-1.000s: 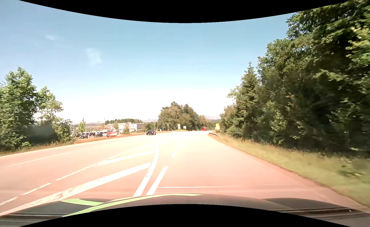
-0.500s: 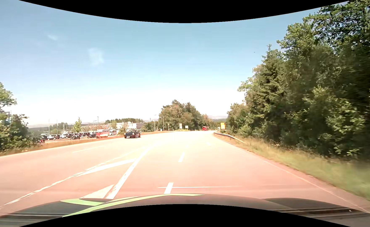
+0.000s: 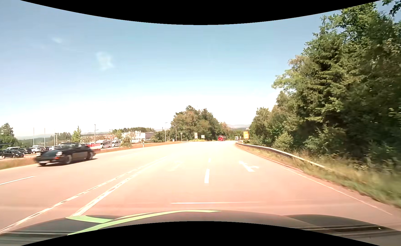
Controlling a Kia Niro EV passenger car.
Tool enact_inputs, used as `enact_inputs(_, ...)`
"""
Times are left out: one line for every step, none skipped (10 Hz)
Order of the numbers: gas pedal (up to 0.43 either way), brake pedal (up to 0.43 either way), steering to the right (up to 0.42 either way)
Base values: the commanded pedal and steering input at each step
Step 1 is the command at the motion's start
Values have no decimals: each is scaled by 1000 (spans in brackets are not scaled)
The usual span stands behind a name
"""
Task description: Follow the waypoints while adhering to traffic rules and regulations
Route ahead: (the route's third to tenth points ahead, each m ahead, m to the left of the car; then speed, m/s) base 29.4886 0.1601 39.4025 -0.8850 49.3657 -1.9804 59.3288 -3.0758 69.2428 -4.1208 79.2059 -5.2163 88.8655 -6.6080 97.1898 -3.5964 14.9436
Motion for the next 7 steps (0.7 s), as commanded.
enact_inputs(0, 189, 2)
enact_inputs(0, 189, 3)
enact_inputs(0, 195, 4)
enact_inputs(0, 201, 5)
enact_inputs(0, 213, 6)
enact_inputs(0, 213, 8)
enact_inputs(0, 213, 9)
